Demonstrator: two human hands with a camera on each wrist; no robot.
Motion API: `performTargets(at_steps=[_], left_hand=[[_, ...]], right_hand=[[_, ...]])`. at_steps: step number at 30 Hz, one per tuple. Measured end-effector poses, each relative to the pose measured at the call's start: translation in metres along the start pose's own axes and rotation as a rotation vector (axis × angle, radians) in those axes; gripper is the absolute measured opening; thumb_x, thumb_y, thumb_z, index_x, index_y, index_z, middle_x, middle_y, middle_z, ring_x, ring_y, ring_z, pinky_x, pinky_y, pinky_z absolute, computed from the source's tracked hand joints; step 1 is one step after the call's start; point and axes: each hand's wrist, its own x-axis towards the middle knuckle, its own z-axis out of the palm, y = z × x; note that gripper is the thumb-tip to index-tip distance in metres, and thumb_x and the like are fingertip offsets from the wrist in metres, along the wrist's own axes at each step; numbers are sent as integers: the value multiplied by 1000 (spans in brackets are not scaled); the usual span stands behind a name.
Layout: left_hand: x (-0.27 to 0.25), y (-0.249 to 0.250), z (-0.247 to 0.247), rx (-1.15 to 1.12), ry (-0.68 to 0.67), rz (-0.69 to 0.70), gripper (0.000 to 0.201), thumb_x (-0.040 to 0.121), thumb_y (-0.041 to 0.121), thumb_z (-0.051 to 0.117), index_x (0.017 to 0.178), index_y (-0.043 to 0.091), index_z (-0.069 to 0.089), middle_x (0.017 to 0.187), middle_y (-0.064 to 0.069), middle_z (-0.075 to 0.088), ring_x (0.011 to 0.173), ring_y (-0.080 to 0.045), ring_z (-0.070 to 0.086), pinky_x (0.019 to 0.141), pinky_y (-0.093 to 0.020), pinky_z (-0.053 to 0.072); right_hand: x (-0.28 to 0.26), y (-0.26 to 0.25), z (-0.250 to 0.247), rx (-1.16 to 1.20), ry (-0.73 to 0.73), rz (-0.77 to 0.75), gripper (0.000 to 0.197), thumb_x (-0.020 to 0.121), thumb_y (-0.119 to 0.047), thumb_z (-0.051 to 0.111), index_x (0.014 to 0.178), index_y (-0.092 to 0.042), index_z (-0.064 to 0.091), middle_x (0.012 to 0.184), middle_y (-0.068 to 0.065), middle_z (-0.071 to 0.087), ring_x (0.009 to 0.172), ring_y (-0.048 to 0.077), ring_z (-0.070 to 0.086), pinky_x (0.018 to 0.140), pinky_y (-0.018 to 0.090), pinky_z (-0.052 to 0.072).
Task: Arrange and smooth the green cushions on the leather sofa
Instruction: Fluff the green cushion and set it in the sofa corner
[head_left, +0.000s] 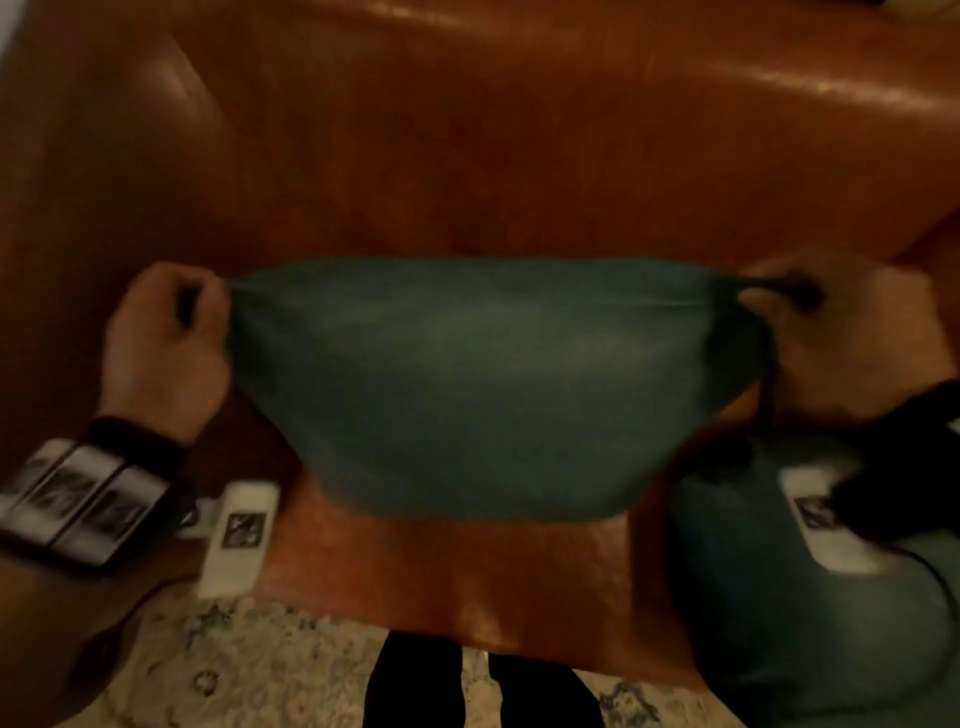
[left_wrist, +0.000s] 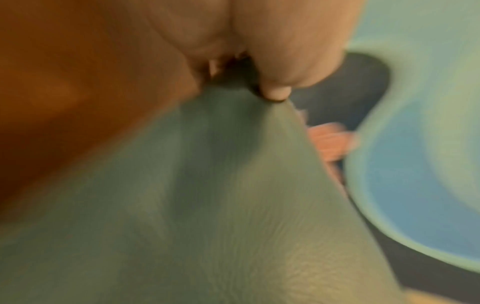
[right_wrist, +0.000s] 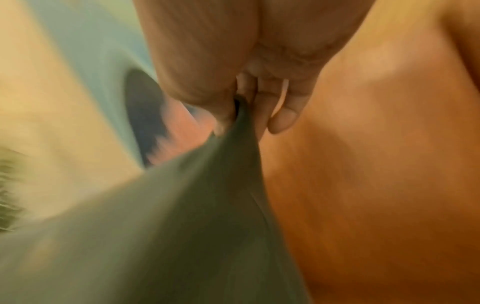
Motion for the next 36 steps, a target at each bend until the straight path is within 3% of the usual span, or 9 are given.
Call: performTargets(at_steps=[2,8,12,15,18,23,26,32,36], left_hand=[[-30,12,-39,40,-31,144,9,93,21,46,86,25,50,77,10,47,74,9,46,70,-10,36],[-140,-61,-51,158,-381,232,20,90,25,42,91,15,60,92,3,52,89,-10,49,89,-26,40],[-196,-80,-19,311,-657,175,11,73,19,58,76,29,62,79,7,60,68,-13,56,59,-15,35],[-222,-112,6,530,-858,164,28,62,14,70,64,39,56,76,13,63,72,-5,51,61,-13,24],[-245,-144,14,490,-979,-3,35,86,14,59,74,46,50,102,12,65,97,-13,57,80,-23,40],[-211,-100,3,318,-707,-94,31,86,8,56,113,23,62,123,-2,62,114,-22,57,88,-26,39],[-175,-74,25,235,-462,-57,47,86,27,50,130,9,52,121,-14,60,114,-37,55,96,-42,42],[-151,-10,126,535,-813,609,62,91,63,27,148,44,11,160,6,8,148,-26,2,116,-57,1],[-159,-35,156,602,-928,569,62,91,67,15,147,47,1,160,8,-6,147,-24,-12,113,-60,-8]], right_hand=[[-37,-17,-46,109,15,-84,7,90,-41,61,97,-45,61,91,-11,66,84,23,65,79,49,53],[-167,-20,-11,93,-319,-47,22,91,-59,40,99,-48,57,90,-34,60,90,-21,54,80,12,48],[-224,12,80,-67,-552,-24,12,89,-54,41,96,-48,50,86,-18,67,71,0,67,62,15,49],[-257,52,121,-137,-827,60,23,93,-39,42,90,-62,45,113,-23,55,106,3,58,86,13,41],[-259,57,119,-161,-949,196,57,94,-29,47,86,-83,29,96,-31,51,93,-2,53,75,3,31],[-229,33,108,78,-539,463,31,83,-37,72,106,-48,55,100,-11,70,77,-2,63,74,11,44],[-180,10,114,138,-385,637,72,72,-60,67,129,-22,46,127,8,61,106,24,62,95,36,48],[-110,-19,157,7,-446,764,112,49,-75,75,139,-40,18,141,7,48,126,38,48,102,54,41],[-112,-15,180,-37,-439,830,110,55,-69,76,140,-45,10,142,7,47,124,40,49,98,55,44]])
